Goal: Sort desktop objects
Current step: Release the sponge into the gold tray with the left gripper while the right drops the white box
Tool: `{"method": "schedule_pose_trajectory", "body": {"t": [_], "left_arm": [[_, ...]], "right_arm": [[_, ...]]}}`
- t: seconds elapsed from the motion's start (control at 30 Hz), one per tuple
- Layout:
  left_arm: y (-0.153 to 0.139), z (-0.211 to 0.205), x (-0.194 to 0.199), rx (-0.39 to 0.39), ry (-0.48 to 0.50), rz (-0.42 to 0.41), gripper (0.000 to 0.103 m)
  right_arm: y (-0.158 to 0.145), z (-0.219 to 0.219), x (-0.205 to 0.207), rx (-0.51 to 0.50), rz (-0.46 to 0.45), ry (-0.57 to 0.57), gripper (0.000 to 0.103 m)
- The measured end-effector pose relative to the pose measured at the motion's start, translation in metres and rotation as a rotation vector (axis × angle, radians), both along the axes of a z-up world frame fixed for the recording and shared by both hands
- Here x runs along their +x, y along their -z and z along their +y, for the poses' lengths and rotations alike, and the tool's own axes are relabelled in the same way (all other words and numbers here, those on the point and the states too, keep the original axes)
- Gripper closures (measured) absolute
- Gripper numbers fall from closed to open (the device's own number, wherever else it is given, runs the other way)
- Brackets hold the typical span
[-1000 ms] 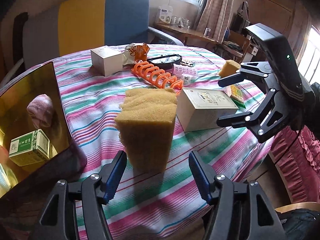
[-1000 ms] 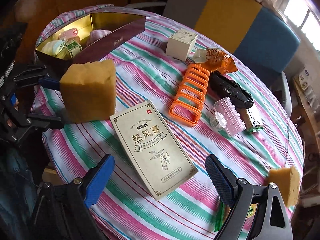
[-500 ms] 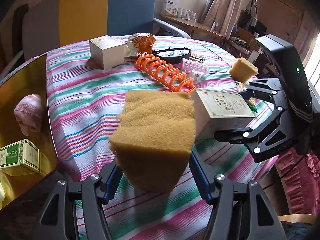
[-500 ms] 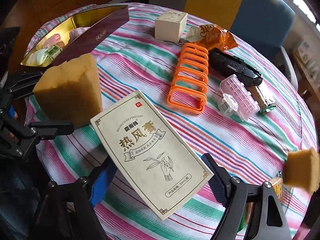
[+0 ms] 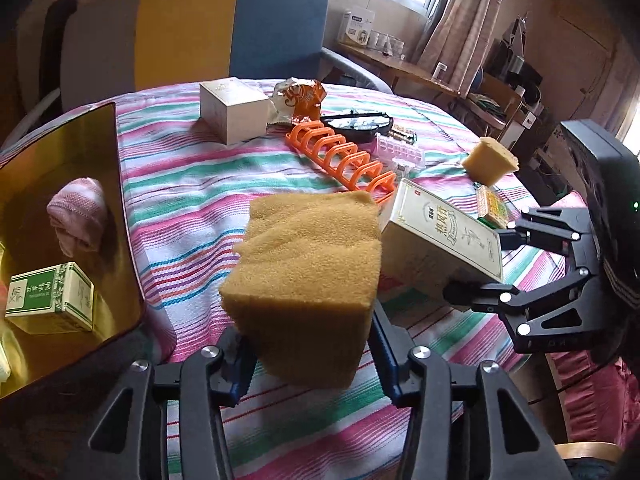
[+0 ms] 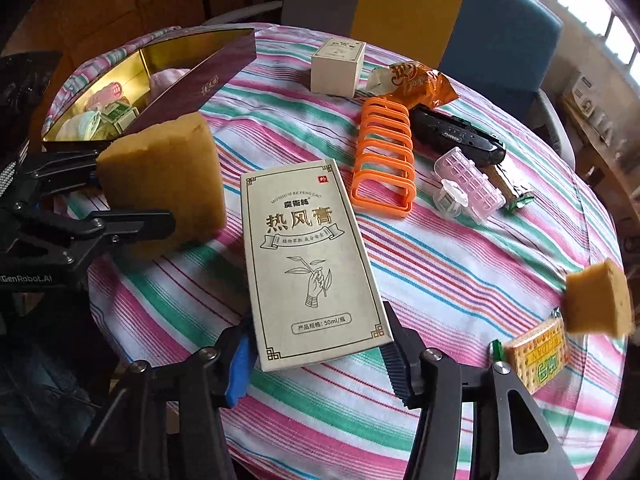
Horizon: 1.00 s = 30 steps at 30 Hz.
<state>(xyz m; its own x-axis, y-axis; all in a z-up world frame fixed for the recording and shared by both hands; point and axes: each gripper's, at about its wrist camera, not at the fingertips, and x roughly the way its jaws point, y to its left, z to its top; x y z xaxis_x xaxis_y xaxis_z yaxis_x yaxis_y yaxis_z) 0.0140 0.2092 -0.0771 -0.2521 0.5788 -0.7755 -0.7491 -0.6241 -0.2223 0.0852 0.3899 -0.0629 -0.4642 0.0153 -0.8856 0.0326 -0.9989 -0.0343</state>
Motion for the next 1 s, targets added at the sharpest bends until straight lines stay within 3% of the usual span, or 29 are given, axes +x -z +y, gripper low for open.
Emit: {"method": "schedule_pose_trajectory", "body": {"t": [0.3,0.63,0.83,1.0], "left_arm": [[-0.044,-0.04,-0.001,0.081,-0.1,0.09,0.053],[-0.059,-0.125,-0.071,0.026,-0.385,0.157,0.053],[-0.052,-0.154,-0.127,-0.03,-0.483,0.172,0.053],[-0.043,-0.155,-0.16,-0.071,-0.509,0.182,0.032]], "right_arm": [[-0.041,-0.008,0.003,-0.177,0.15,0.089,0.047],[-0.067,-0.091,-0.083,-0.277,0.213,-0.045,0.047],[-0.064,-0.131,-0.144,-0.303,0.193,-0.06,0.047],[-0.053,-0.142,-0.167,-0.312,0.169,-0.043,0.043]]}}
